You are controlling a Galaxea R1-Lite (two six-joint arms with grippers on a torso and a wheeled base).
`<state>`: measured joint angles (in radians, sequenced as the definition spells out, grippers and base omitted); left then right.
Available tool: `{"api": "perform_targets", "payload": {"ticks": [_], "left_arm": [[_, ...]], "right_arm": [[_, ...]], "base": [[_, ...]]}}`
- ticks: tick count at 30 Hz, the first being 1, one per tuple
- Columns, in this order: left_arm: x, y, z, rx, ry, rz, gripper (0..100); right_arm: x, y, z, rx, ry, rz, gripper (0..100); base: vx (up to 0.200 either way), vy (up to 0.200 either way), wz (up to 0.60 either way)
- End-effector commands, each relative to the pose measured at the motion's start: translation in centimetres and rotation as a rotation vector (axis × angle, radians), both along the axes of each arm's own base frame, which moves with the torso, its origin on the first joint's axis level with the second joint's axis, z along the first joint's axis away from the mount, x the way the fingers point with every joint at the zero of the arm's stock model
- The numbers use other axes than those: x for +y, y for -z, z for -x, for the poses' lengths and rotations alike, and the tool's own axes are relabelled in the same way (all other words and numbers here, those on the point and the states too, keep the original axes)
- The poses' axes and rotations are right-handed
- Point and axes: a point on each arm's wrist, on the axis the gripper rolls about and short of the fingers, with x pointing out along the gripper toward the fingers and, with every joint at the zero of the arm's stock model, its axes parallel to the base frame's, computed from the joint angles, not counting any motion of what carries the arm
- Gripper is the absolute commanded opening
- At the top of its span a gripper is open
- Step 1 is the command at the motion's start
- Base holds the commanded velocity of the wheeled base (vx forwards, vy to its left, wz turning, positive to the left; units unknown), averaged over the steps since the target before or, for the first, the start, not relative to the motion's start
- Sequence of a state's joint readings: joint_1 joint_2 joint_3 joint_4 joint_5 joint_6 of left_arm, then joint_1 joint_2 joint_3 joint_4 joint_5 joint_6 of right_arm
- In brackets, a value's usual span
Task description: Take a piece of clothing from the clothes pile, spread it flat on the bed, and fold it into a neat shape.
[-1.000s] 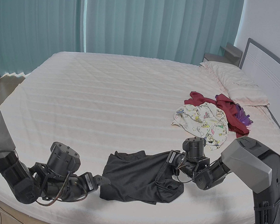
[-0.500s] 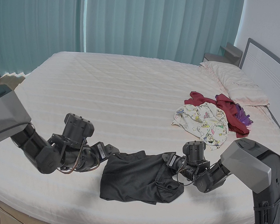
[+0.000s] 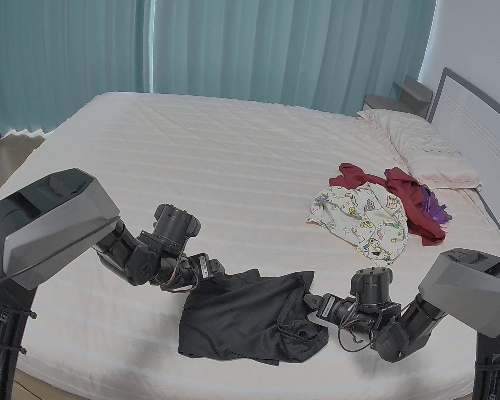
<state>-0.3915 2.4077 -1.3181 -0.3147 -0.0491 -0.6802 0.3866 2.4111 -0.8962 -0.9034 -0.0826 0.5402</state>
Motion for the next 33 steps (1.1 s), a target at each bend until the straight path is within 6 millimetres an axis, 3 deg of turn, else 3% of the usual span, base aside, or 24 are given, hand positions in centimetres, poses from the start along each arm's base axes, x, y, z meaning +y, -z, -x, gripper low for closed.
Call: {"api": "perform_targets", "payload": {"ticks": [1, 5, 10, 11, 20, 26, 33], "left_arm": [[0.0, 3.5, -2.3, 0.022, -0.013, -0.032, 100], [0.2, 4.4, -3.2, 0.012, -0.032, -0.045, 100], [0.4, 4.6, -3.4, 0.021, -0.035, -0.052, 100], [0.3, 4.5, -3.4, 0.02, -0.035, -0.051, 0], [0.3, 4.4, -3.7, 0.027, -0.042, -0.053, 0], [1.3, 4.0, -3.7, 0.026, -0.085, -0.068, 0], [2.3, 3.5, -3.6, 0.026, -0.109, -0.073, 0]], "right_arm": [[-0.7, -1.7, 2.3, 0.008, -0.014, -0.007, 100], [-0.6, -1.6, 3.9, 0.046, -0.047, -0.006, 100], [-0.5, -1.4, 4.2, 0.059, -0.051, -0.001, 100], [-0.5, -1.4, 4.2, 0.058, -0.052, 0.0, 100], [0.3, -0.8, 5.2, 0.086, -0.092, 0.008, 100], [3.0, -0.2, 6.3, 0.098, -0.182, 0.025, 100], [4.0, 0.1, 5.6, 0.166, -0.204, 0.086, 100]], "base": [[0.0, 0.0, 0.0], [0.0, 0.0, 0.0], [0.0, 0.0, 0.0], [0.0, 0.0, 0.0], [0.0, 0.0, 0.0], [0.0, 0.0, 0.0], [0.0, 0.0, 0.0]]}}
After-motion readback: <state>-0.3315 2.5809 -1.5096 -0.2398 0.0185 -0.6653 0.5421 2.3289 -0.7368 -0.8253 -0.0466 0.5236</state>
